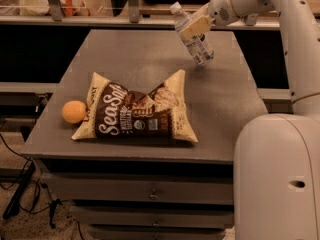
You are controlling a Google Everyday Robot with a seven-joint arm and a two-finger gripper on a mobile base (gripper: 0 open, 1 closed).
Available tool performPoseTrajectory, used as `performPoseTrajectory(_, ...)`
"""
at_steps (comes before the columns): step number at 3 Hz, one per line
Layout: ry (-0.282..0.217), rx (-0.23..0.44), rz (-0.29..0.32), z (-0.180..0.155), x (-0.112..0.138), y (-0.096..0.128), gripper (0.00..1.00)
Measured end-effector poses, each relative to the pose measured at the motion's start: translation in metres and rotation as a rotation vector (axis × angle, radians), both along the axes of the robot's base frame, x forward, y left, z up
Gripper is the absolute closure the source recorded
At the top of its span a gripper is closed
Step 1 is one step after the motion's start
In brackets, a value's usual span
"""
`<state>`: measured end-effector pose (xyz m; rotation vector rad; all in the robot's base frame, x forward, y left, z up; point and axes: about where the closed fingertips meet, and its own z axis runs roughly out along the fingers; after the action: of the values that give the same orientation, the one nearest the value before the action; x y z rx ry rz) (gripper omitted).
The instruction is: Place blue plastic bottle upright
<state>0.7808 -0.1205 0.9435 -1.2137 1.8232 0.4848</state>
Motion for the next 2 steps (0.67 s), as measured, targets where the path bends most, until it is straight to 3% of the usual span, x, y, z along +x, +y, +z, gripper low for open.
performPoseTrajectory(2,-0.025,0.127,-0.01,0.015,-0.004,-0.023,1.0)
